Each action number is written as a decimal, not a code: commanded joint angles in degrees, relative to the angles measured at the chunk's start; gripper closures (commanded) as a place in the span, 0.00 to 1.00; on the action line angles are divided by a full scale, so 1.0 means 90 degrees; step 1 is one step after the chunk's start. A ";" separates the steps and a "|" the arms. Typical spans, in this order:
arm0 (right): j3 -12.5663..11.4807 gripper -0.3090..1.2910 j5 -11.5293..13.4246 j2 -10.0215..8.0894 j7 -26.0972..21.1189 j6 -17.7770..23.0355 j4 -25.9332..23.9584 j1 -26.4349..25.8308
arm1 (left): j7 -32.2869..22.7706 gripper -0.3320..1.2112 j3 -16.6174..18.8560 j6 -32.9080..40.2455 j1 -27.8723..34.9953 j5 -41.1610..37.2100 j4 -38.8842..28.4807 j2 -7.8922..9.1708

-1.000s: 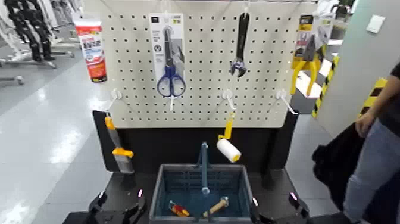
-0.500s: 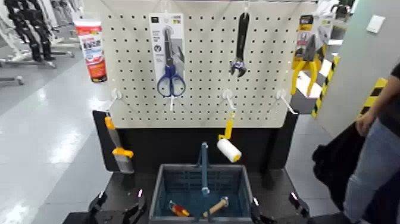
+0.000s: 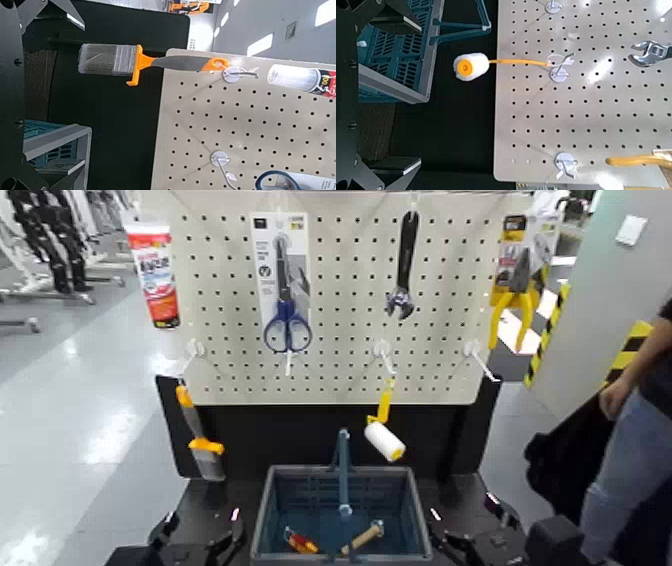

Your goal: Put the yellow roller into the crate.

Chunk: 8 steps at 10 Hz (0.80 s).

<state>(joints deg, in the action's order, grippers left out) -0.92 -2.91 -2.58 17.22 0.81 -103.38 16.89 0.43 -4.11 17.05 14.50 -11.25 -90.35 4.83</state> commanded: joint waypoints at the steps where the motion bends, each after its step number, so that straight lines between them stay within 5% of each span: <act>1: -0.0083 0.28 0.0070 -0.0064 0.0548 -0.0636 0.0061 -0.0549 | 0.0001 0.28 -0.0003 0.0000 0.0000 0.0000 0.0000 0.0000; 4: -0.0015 0.28 0.0060 -0.0279 0.1193 -0.1222 0.0423 -0.1330 | 0.0001 0.28 -0.0003 0.0000 -0.0010 0.0000 0.0000 0.0000; 8: 0.0131 0.28 -0.0155 -0.0523 0.1808 -0.1388 0.1175 -0.2219 | 0.0001 0.28 -0.0013 -0.0010 -0.0010 0.0000 0.0010 -0.0010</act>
<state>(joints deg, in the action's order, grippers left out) 0.02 -4.09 -7.00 33.40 -11.64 -93.88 -1.92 0.39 -4.22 17.03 14.41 -11.25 -90.26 4.74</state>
